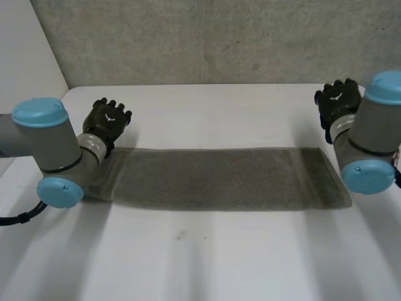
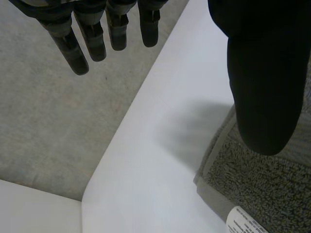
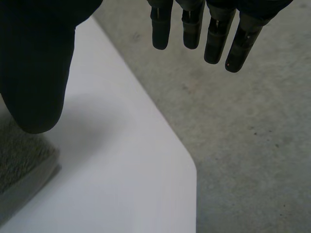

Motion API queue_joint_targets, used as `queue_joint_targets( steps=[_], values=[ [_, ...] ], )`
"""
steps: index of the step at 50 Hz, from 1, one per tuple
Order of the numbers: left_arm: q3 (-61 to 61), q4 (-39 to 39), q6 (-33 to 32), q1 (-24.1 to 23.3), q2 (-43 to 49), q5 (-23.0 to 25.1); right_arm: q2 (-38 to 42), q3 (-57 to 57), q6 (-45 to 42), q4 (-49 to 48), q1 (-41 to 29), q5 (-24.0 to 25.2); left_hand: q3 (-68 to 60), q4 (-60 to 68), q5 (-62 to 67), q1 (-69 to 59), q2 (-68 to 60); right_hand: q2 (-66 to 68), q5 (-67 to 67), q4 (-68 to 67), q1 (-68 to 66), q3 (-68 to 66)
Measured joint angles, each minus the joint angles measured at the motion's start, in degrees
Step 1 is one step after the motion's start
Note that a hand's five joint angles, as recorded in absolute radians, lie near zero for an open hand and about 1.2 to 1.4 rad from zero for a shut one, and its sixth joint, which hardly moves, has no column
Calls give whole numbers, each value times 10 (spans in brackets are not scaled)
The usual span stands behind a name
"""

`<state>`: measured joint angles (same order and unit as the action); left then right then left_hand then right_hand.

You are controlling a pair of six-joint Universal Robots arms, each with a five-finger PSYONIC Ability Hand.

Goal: Fold the towel.

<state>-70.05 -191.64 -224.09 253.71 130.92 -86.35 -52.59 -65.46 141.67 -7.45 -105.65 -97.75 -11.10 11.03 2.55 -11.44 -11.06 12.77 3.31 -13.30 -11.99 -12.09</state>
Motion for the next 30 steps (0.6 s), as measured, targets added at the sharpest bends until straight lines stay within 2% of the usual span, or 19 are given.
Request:
queue_joint_targets(
  steps=[5, 7, 13, 17, 19, 21, 25, 30],
  values=[
    [-29, -1, 3, 0, -34, 1, -55, -44, 29, 15, 1, 14, 9, -7, -3, 9, 9, 0, 0, 0, 0, 0],
    [-60, -2, 5, 0, -64, 1, -97, -88, 46, 41, 5, 38, 13, -12, -5, 12, 13, 7, 6, -5, -2, -11],
    [-132, -3, 24, 4, -126, 4, -152, -178, 72, 103, 38, 110, 15, -14, -5, 12, 15, 62, 55, -59, -42, -73],
    [-185, -4, 68, 8, -166, 5, -169, -240, 87, 124, 77, 163, 15, -14, -5, 12, 15, 107, 96, -103, -84, -119],
    [-185, -4, 68, 8, -166, 5, -169, -240, 87, 124, 77, 163, 15, -14, -5, 12, 15, 107, 96, -103, -84, -119],
    [-220, -4, 119, 11, -189, 6, -172, -283, 91, 118, 103, 195, 15, -14, -5, 12, 15, 155, 140, -153, -121, -163],
    [-245, -4, 175, 14, -202, 7, -171, -314, 91, 94, 121, 212, 15, -14, -5, 12, 15, 164, 151, -162, -130, -174],
    [-261, -7, 220, 18, -204, 8, -158, -347, 85, 34, 127, 214, 15, -14, -5, 12, 15, 247, 226, -241, -201, -254]
  ],
)
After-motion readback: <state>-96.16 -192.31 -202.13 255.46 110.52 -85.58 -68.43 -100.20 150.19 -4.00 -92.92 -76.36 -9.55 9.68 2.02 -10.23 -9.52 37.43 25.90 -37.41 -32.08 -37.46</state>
